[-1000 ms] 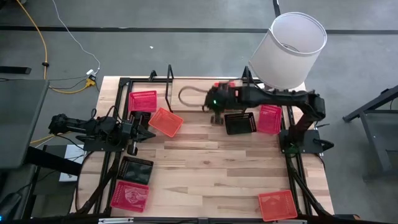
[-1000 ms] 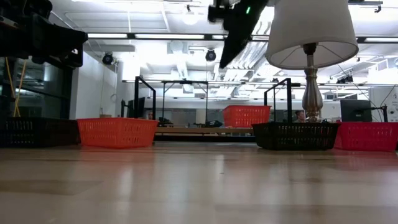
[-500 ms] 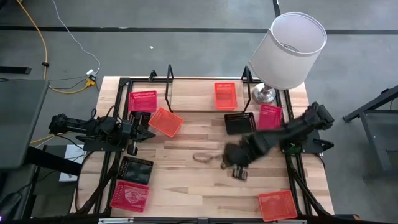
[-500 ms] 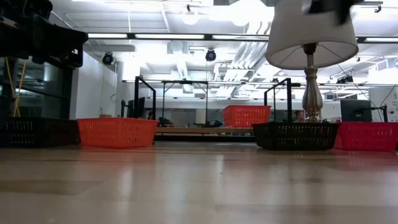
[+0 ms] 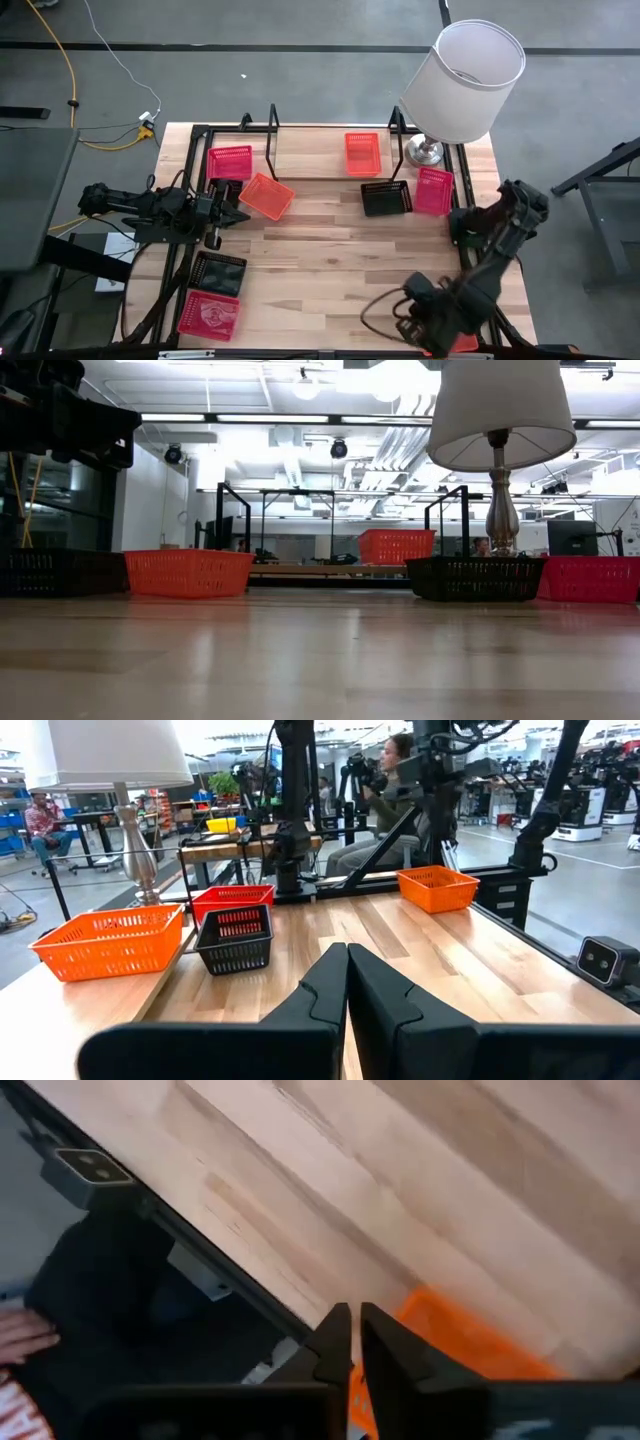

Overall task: Stack baskets on shelf by color
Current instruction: Stack the bottom orange basket on top of the orange basket on the shelf

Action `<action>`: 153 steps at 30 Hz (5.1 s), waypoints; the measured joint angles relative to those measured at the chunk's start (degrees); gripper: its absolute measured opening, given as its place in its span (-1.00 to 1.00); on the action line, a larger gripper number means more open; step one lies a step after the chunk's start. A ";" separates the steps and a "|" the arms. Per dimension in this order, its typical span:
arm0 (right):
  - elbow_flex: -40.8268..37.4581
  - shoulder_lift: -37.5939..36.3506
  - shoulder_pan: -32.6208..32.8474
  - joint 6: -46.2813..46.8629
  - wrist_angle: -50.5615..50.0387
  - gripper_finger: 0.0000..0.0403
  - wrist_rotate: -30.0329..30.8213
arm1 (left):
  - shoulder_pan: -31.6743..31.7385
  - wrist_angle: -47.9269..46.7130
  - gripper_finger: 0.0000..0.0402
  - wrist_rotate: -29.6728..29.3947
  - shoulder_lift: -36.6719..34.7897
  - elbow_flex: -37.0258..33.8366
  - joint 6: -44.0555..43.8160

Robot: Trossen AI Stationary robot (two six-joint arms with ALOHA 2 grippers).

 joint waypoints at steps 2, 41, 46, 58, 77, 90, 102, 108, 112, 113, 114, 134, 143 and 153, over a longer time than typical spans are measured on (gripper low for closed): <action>0.00 1.11 1.99 4.58 0.02 -0.79 0.21 | -0.02 0.00 -0.98 0.00 0.00 -0.02 -0.01; -0.02 18.30 3.48 20.36 1.75 -0.20 -10.57 | 0.00 0.00 -0.98 0.02 0.00 -0.02 -0.01; -0.02 18.30 3.20 20.26 1.75 -0.53 -11.43 | -0.02 0.00 -0.98 0.02 0.00 -0.02 -0.01; 0.18 18.30 2.31 14.21 1.75 -0.96 -12.88 | -0.01 0.00 -0.98 0.02 0.00 -0.02 -0.01; 22.43 18.23 -14.76 -88.21 3.50 -1.00 6.29 | -0.02 0.01 -0.98 0.02 0.01 0.00 0.00; 26.90 17.23 -37.63 -113.05 -20.04 -1.00 26.32 | -0.02 0.01 -0.98 0.02 0.00 -0.02 -0.01; 13.91 12.98 -55.67 -114.32 -18.61 -1.00 28.07 | 0.00 0.02 -0.98 0.02 0.02 -0.02 0.00; 2.02 3.67 -56.34 -120.53 -0.02 -1.00 27.88 | -0.01 0.02 -0.98 0.02 0.02 0.00 -0.01; -5.60 -1.43 -56.75 -123.70 10.14 -1.00 27.79 | 0.00 0.02 -0.98 0.02 0.02 -0.02 -0.01; -7.15 -2.34 -57.04 -123.69 10.74 -1.00 27.98 | 0.00 0.02 -0.98 0.02 0.02 0.00 -0.01; -8.53 -3.03 -57.23 -123.66 11.11 -1.00 28.00 | 0.00 0.02 -0.98 0.02 0.02 0.00 -0.01; -15.91 -3.87 -60.12 -125.48 21.70 -1.00 23.30 | -0.02 0.02 -0.98 0.02 0.02 0.00 -0.01; -15.91 -3.82 -60.23 -123.11 20.37 -1.00 22.78 | 0.00 0.02 -0.98 0.02 0.02 -0.02 -0.01; -15.91 -3.80 -60.87 -119.10 20.37 -1.00 21.70 | 0.00 0.02 -0.98 0.02 0.02 -0.02 -0.01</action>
